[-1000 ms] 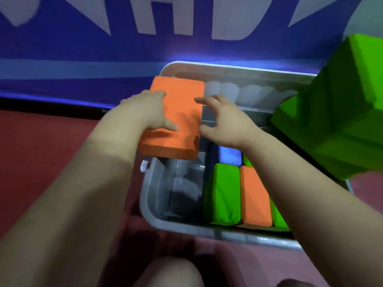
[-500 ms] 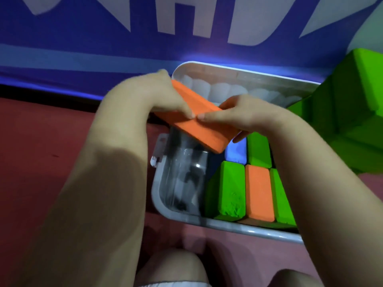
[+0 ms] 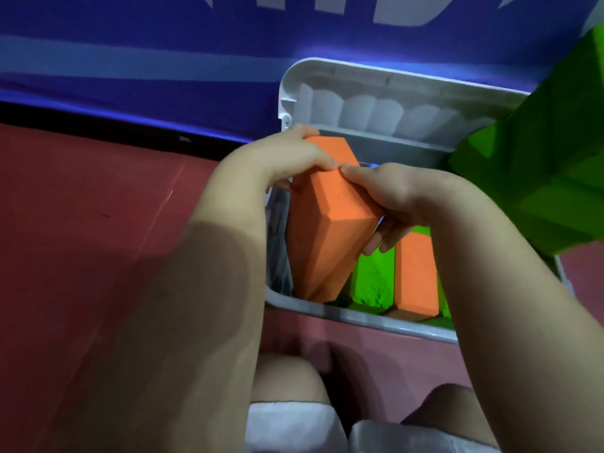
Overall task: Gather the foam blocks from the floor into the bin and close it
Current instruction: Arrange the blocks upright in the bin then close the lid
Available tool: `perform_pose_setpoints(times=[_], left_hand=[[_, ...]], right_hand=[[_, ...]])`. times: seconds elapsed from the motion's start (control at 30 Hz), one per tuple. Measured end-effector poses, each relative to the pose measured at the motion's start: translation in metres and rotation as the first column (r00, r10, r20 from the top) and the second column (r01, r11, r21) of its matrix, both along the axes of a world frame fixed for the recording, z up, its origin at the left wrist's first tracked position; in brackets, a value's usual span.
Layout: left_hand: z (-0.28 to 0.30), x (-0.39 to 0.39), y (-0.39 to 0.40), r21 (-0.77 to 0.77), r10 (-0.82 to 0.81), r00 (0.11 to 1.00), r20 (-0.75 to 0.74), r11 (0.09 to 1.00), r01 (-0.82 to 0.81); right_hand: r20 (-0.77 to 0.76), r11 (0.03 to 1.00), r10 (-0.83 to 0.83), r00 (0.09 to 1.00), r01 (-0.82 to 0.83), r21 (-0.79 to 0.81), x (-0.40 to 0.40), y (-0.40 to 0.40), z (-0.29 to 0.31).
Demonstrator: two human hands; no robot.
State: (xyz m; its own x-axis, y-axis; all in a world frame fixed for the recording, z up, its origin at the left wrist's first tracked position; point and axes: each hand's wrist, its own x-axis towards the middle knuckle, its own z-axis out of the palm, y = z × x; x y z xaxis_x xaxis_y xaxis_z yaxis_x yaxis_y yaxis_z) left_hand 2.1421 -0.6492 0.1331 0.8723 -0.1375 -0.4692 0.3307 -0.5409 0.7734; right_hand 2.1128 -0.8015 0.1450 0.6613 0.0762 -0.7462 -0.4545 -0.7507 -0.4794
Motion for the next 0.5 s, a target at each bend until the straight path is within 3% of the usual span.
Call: perform_pose_setpoints(times=[0.17,0.5], left_hand=[[-0.013,0.018,0.005,-0.124,-0.073,0.997,0.010,0.990,0.073],[-0.074,0.020,0.004,-0.161,-0.156,0.979,-0.129,0.978,0.135]], right_hand=[[0.064,0.998,-0.045,0.997,0.048,-0.051,0.003,0.003,-0.010],[-0.185,0.984,-0.104,0.977,0.074,-0.162,0.006,0.017,-0.051]])
